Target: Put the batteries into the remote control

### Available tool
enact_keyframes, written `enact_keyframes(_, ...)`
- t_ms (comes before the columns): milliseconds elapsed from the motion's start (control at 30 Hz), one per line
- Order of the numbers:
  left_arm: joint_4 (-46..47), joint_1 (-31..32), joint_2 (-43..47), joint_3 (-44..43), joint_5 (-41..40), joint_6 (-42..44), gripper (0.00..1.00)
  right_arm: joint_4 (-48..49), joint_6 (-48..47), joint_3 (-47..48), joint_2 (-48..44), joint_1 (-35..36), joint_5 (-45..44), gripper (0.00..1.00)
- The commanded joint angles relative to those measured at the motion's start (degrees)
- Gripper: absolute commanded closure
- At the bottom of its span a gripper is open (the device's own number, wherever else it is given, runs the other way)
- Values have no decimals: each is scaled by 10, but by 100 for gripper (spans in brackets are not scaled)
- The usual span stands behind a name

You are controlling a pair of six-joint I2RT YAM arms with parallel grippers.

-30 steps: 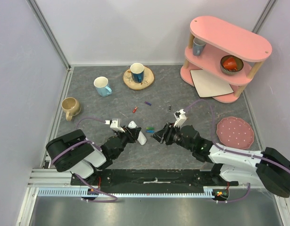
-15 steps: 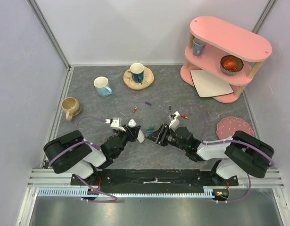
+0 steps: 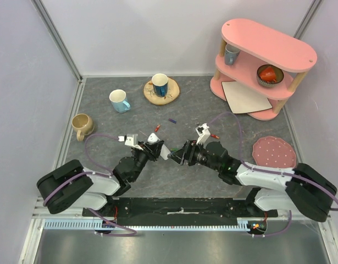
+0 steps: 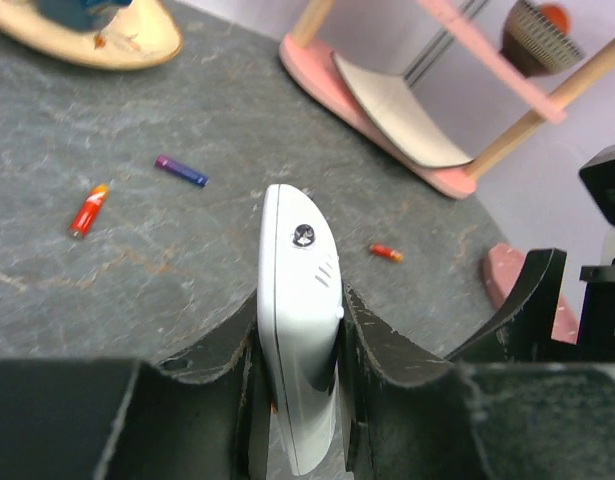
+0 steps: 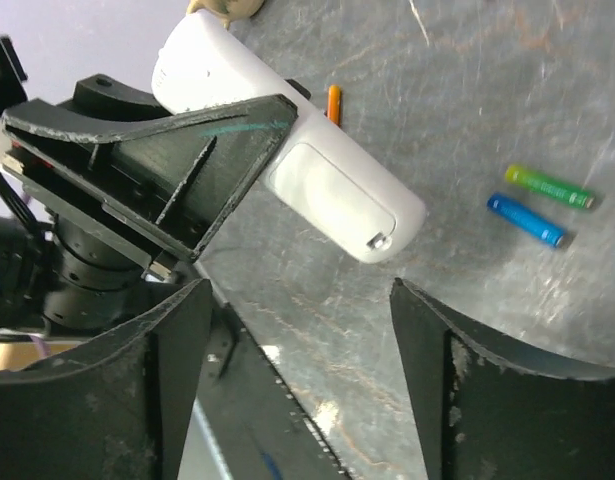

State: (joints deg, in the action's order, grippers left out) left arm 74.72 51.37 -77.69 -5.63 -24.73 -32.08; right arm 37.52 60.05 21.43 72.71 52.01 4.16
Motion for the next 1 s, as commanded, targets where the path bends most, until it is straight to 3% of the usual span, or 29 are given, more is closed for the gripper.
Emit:
enact_keyframes(0, 178, -12, 72, -7, 43, -16, 98, -232, -231, 95, -84, 20, -38, 15)
enact_keyframes(33, 151, -15, 89, -10, 67, -27, 98, -261, -264, 106, -91, 24, -50, 11)
enact_keyframes(100, 0, -26, 163, -33, 96, -73, 98, -335, -329, 143, -103, 27, -64, 3)
enact_keyframes(133, -65, -29, 192, -48, 127, -82, 98, -349, -343, 151, -107, 36, -69, 2)
enact_keyframes(167, -195, -34, 213, -83, 143, -82, 98, -358, -366, 163, -112, 40, -79, 2)
enact_keyframes(233, -264, -35, 252, -108, 183, -72, 98, -374, -380, 171, -120, 55, -94, 2)
enact_keyframes(433, -355, -37, 302, -127, 198, -79, 98, -396, -413, 198, -122, 111, -170, 2)
enact_keyframes(633, -458, -37, 288, -172, 214, -106, 98, -423, -450, 252, -109, 155, -250, 2)
enact_keyframes(967, -464, -37, 279, -185, 229, -149, 98, -441, -463, 292, -50, 156, -255, 2)
